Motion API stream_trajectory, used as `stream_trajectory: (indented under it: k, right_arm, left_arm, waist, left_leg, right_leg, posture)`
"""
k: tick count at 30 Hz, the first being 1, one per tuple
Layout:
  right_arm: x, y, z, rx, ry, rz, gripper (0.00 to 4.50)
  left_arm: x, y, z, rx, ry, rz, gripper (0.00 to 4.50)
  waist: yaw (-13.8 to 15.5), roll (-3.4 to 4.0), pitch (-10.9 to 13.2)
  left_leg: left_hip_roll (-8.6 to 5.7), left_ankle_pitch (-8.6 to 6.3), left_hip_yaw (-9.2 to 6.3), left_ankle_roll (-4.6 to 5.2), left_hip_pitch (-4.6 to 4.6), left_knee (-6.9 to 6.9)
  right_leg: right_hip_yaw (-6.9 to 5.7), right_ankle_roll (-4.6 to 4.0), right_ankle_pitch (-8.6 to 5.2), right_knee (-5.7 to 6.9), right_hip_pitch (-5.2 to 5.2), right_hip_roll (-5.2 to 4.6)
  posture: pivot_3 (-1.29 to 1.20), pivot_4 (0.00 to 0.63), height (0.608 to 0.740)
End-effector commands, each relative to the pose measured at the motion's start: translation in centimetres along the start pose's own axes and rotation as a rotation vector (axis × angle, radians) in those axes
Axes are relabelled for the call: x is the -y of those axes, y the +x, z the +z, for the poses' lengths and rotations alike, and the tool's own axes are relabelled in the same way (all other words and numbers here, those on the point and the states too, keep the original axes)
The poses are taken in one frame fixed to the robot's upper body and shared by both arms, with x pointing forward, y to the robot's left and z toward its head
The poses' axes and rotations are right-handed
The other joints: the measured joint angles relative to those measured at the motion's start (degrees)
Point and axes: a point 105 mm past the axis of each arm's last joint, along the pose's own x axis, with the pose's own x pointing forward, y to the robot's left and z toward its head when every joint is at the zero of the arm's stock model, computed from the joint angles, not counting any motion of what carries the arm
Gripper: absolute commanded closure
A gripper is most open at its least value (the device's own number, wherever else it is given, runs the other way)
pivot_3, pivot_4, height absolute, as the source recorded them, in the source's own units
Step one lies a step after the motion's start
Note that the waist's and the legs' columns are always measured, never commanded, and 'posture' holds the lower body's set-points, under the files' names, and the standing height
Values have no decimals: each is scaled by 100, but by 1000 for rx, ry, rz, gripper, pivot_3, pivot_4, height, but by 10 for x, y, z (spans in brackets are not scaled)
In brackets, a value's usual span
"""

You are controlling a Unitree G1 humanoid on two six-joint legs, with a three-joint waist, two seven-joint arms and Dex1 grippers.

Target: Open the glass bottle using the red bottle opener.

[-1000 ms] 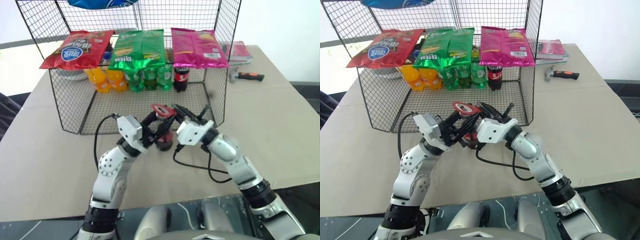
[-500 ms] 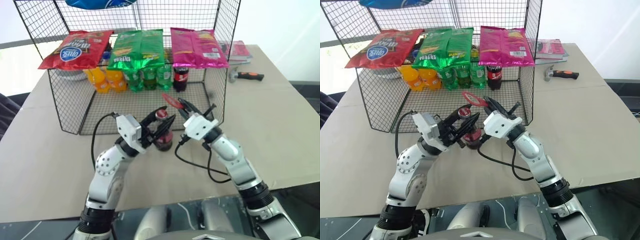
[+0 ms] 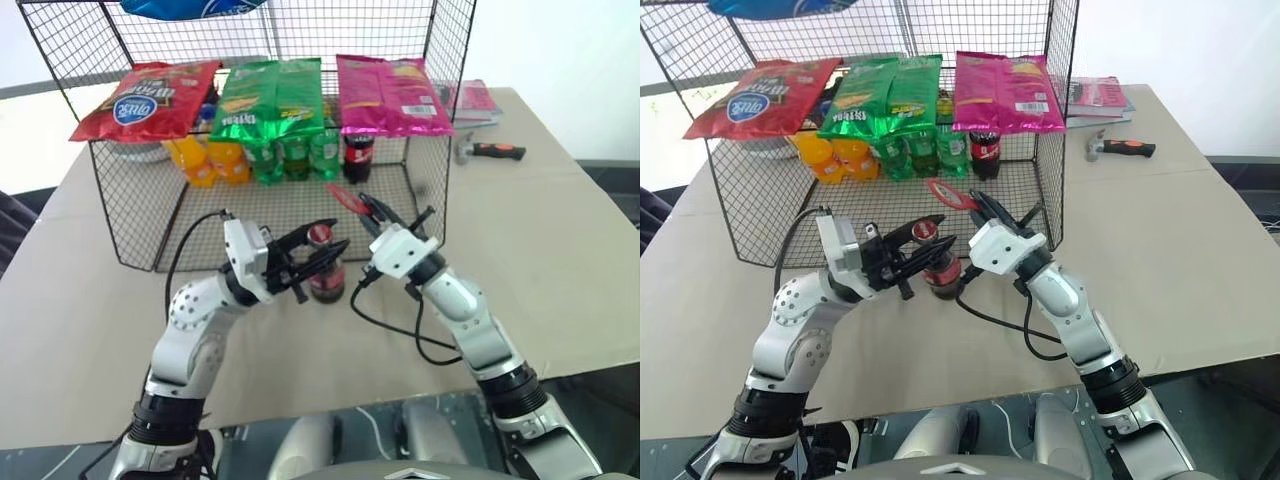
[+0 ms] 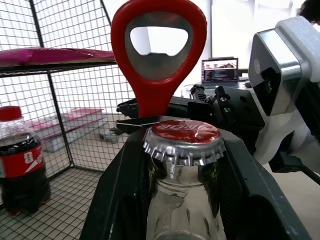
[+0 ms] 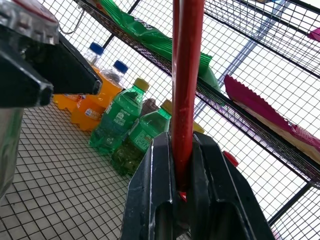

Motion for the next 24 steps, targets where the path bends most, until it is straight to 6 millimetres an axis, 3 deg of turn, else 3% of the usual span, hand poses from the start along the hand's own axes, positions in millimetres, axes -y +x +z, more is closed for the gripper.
stream_trajectory:
  k: [1,9,24]
  right_arm:
    - [8,2,10,39,-1,-35,4500]
    - [7,1,8,31,3,-34,4500]
    - [5,2,4,23,16,-19,4500]
  left_arm:
    - [-5,-18,-41,-162,-96,18,3268]
    - [-19,-15,-30,-115,-48,57,3268]
    - [-29,-14,-14,-58,-21,127,3268]
  waist:
    - [0,0,0]
    - [-1,1,1]
    - [-3,1,11]
  left_leg:
    - [2,0,0,0,2,0]
    - [16,1,2,-2,38,-2]
    - [24,1,2,-2,49,-5]
  right_leg:
    - [0,-1,-1,0,0,2]
    - [2,19,-15,0,29,13]
    - [2,20,-17,0,39,17]
  posture:
    - [0,150,740]
    - [0,150,740]
    - [0,150,740]
